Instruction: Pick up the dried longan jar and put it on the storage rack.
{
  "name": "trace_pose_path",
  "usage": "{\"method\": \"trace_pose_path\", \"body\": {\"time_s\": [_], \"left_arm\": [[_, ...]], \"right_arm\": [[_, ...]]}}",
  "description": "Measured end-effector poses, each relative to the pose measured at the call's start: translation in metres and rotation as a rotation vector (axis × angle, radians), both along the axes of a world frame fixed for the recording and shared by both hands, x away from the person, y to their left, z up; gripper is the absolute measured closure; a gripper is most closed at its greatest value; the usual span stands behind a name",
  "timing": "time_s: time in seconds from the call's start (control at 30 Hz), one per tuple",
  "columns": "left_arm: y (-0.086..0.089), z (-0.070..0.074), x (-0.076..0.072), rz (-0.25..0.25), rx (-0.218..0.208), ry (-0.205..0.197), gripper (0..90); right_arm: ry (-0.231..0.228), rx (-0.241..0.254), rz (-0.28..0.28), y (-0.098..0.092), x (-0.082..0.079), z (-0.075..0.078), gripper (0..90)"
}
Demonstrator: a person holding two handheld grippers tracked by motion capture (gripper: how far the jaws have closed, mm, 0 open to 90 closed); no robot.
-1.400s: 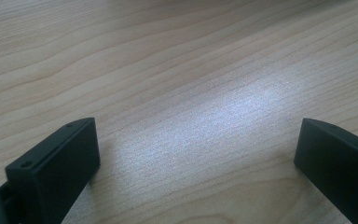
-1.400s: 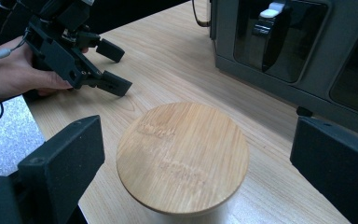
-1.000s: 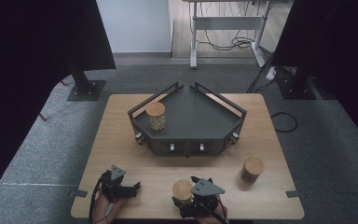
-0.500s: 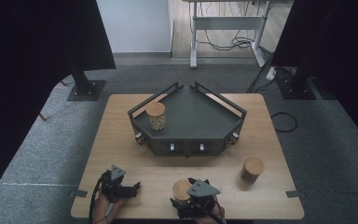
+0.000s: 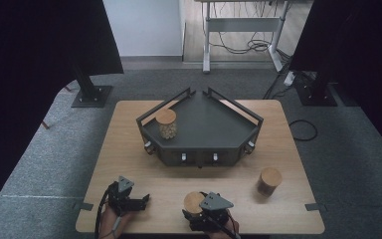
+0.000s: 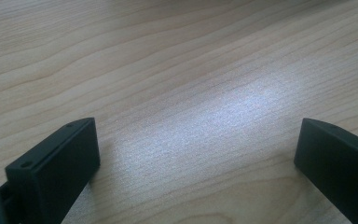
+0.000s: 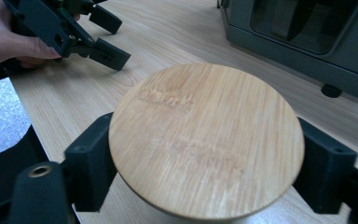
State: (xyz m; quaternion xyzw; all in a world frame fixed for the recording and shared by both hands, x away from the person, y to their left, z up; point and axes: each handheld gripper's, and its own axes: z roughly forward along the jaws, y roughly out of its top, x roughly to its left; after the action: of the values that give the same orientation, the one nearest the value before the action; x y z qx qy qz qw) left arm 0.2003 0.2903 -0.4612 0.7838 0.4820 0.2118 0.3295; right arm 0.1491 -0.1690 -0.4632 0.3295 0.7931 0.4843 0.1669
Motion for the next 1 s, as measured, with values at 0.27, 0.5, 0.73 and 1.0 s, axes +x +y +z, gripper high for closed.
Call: {"method": "trace_pose_path", "body": {"time_s": [0.27, 0.5, 0.73, 1.0], "left_arm": [[0.001, 0.000, 0.000, -0.003, -0.002, -0.001, 0.0], [0.001, 0.000, 0.000, -0.004, -0.001, -0.001, 0.0], [0.000, 0.000, -0.001, -0.002, -0.001, -0.001, 0.0], [0.000, 0.000, -0.001, 0.001, -0.001, 0.000, 0.0]], "right_arm": [[-0.019, -0.012, -0.020, 0.004, -0.006, 0.000, 22.4], [-0.025, -0.003, -0.039, 0.005, -0.010, 0.000, 22.7], [-0.055, 0.011, -0.047, 0.002, -0.012, 0.008, 22.8], [-0.064, 0.017, -0.048, 0.000, -0.012, 0.017, 22.8]]}}
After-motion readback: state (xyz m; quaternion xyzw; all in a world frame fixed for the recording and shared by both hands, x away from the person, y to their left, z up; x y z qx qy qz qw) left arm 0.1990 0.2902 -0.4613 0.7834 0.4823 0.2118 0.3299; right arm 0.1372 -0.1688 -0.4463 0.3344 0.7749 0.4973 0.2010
